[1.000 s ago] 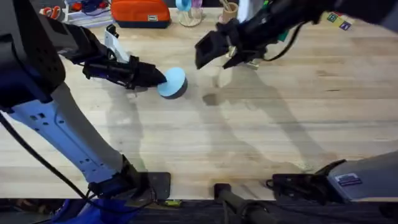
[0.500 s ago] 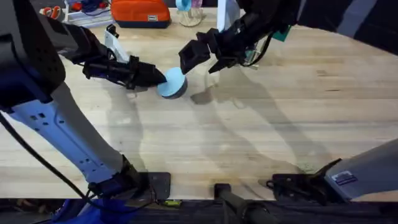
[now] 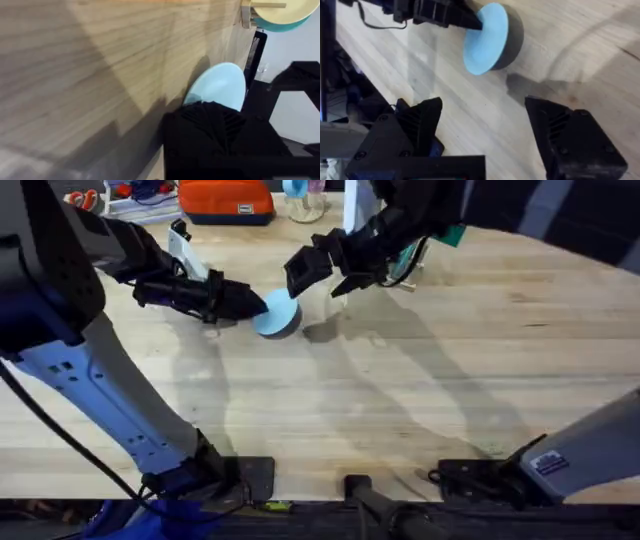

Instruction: Pick up the plates from the table one by one and place each into a slot on the dish rack.

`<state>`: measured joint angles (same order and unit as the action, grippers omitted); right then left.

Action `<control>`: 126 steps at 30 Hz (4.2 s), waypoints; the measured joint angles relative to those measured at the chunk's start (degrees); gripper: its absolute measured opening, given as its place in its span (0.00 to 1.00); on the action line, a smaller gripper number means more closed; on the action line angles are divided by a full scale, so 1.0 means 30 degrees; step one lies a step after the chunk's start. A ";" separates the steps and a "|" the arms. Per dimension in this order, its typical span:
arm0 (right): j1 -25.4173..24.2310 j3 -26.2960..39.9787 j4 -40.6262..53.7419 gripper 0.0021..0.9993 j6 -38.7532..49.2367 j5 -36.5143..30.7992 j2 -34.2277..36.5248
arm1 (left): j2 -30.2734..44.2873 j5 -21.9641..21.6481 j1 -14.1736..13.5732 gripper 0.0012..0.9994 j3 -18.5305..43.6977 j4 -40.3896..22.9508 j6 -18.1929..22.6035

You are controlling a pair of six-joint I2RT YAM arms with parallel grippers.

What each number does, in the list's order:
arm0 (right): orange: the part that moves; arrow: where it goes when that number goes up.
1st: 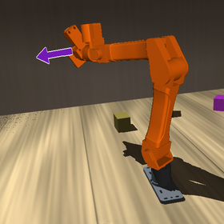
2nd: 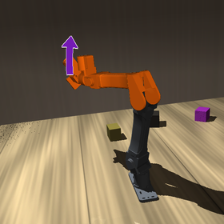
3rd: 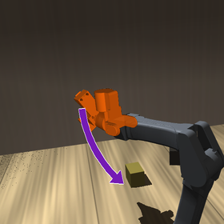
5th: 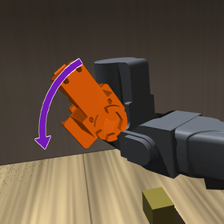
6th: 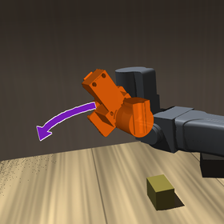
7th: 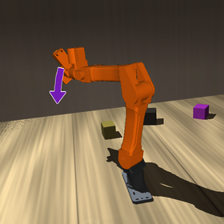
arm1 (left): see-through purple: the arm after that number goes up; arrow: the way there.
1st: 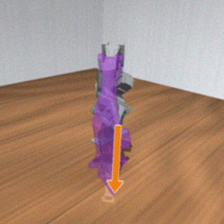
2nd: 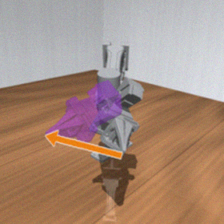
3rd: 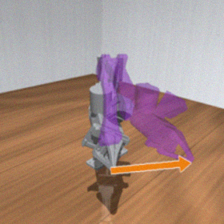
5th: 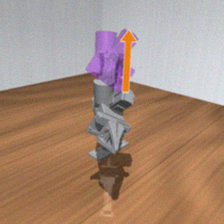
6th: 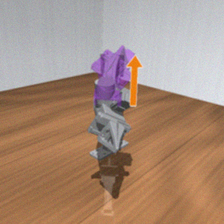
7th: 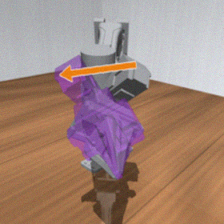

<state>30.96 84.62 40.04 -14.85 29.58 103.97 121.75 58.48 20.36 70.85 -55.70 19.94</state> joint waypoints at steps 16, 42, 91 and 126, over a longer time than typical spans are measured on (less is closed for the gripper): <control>0.1004 0.0000 -0.2690 0.99 -0.0683 0.0000 0.2858 | 0.0000 -0.0015 -0.0007 0.04 0.0007 -0.0001 -0.0022; 0.1268 0.0022 -0.7537 0.99 -0.5632 0.0000 0.5229 | 0.0000 -0.0022 -0.0007 0.04 0.0007 0.0000 -0.0036; 0.1887 0.0209 -0.7614 0.03 -0.4440 0.0675 0.5423 | -0.2887 -0.4595 0.0101 0.04 0.0029 -0.0604 -0.0119; 0.1880 0.2237 -0.0764 0.03 0.4333 -0.7386 -0.1973 | -1.9891 -1.0187 0.0153 0.04 0.0029 -0.7302 -0.1093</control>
<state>36.60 91.33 37.75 -1.85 7.43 98.05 62.08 27.92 20.82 70.94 -77.61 16.67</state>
